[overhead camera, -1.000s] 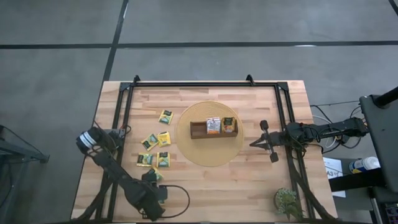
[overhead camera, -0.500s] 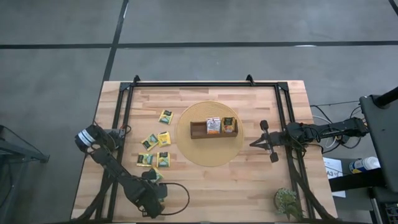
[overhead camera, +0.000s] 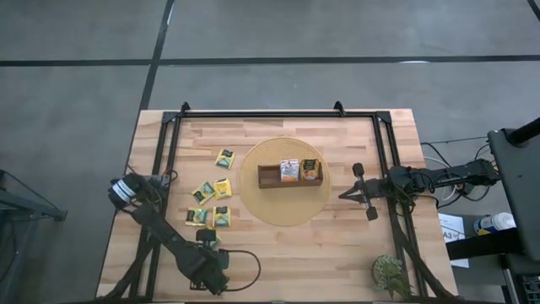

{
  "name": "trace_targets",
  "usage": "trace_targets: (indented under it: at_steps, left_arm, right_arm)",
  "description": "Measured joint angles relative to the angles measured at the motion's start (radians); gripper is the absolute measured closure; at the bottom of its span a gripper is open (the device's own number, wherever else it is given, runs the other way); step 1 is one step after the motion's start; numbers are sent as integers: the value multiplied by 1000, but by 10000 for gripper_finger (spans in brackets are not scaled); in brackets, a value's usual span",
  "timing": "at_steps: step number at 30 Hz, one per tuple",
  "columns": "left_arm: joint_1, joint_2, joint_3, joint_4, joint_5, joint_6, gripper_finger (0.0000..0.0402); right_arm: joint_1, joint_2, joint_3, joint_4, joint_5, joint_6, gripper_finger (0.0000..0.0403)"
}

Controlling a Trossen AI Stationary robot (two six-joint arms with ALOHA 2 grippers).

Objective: Pick & Place Tea
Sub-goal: Put the yellow tea bag into the left section of the wooden organizer

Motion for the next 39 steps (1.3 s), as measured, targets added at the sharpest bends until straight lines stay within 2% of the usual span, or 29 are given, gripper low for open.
trace_targets:
  at_steps: [8,15,21,26,32,39]
  left_arm:
    - [75,-5,152,-221,-174,220,401]
    - [170,-5,182,-348,-287,402,401]
    - [256,-6,182,-359,-370,588,401]
    - [310,-6,182,-363,-506,750,401]
    - [372,-7,182,-363,-694,860,402]
    - [448,10,199,-363,-810,1004,402]
  right_arm:
    - [0,1,0,0,0,0,394]
    - [0,0,0,0,0,-1,394]
    - [0,1,0,0,0,0,394]
    - [0,0,0,0,0,-2,394]
    - [0,0,0,0,0,0,394]
    - [0,0,0,0,0,-2,394]
